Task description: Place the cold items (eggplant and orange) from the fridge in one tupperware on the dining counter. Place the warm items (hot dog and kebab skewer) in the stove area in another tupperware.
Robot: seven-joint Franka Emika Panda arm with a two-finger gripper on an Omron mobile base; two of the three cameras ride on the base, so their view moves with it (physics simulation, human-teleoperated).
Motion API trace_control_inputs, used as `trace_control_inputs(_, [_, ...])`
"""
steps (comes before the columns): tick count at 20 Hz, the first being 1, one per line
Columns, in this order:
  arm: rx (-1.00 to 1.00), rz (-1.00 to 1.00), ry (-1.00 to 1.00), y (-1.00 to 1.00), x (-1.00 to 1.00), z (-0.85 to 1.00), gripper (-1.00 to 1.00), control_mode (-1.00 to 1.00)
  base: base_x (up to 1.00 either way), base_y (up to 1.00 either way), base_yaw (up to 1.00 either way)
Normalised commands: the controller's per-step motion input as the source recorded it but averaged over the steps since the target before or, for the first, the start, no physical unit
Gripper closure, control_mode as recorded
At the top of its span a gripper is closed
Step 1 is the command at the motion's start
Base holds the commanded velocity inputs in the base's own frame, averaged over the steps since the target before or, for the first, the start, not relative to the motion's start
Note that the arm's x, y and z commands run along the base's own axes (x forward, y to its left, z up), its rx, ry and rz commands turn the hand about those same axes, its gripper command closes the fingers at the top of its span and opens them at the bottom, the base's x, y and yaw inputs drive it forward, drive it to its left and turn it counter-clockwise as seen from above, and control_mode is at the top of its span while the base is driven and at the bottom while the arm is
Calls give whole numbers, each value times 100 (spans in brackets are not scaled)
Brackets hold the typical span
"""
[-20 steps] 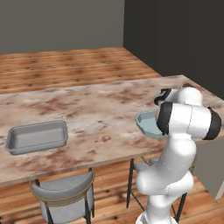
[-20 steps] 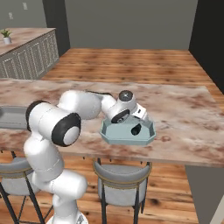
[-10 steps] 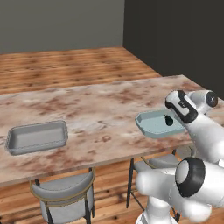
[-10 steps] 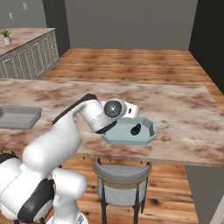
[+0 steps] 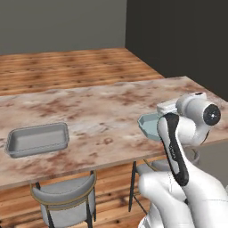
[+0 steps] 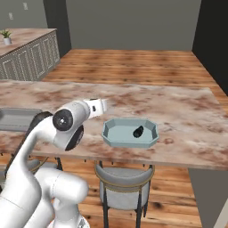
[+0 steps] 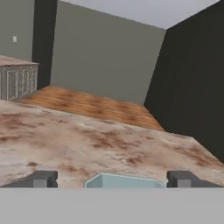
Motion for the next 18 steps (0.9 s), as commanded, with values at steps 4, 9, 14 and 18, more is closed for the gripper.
trace_control_inputs(4, [-55,12,2,100,-100,61,-100,-100,0,0,0])
trace_control_inputs(9, [-51,9,38,72,-45,-35,-100,-100,0,0,0])
trace_control_inputs(14, [-15,17,49,-9,-18,-91,-100,-100,0,0,0])
trace_control_inputs(18, [-3,16,30,-42,-25,-95,-100,-100,0,0,0])
